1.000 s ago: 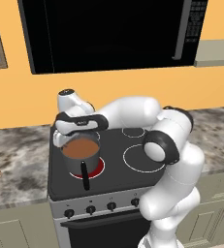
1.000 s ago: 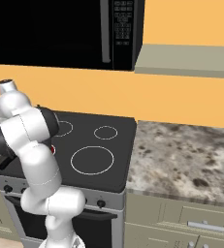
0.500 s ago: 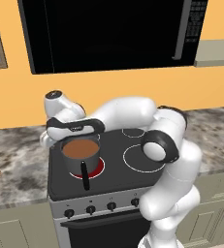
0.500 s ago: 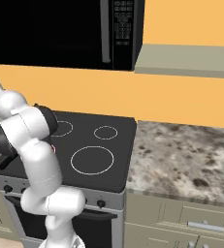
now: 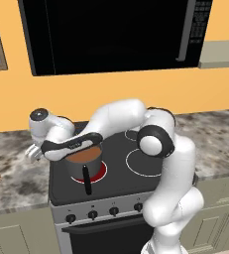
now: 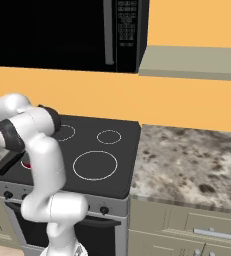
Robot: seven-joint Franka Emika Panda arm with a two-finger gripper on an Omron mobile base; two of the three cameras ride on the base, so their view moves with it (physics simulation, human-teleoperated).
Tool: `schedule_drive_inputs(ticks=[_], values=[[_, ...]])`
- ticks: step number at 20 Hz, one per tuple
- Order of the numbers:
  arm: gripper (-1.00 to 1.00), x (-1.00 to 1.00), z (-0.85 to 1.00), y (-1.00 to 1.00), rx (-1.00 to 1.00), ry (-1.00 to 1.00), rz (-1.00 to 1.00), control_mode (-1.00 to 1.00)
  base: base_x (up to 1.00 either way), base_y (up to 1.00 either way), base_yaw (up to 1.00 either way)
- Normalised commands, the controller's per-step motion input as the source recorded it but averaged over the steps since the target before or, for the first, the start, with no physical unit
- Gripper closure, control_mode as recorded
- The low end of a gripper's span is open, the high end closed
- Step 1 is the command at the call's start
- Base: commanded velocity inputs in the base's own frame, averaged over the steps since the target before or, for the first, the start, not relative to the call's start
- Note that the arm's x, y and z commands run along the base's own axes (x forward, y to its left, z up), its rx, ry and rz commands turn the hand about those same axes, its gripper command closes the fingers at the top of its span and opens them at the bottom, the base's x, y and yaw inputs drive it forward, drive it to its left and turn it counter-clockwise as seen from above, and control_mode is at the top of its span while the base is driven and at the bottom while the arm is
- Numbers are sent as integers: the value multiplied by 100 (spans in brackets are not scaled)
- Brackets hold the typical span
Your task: Pick up the sugar cube(s) and place them in the saucepan with hot chocolate.
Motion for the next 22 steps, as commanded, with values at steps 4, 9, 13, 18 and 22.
schedule_drive_inputs(ticks=[4,9,13,18,22], values=[[-100,0,0,90,0,-5,4,-100,0,0,0],[-100,-2,0,84,0,0,5,-100,0,0,0],[-100,-30,-17,41,0,1,1,-100,0,0,0],[-100,-43,-32,28,0,0,0,-100,0,0,0],[-100,-30,8,-11,10,-1,0,-100,0,0,0]])
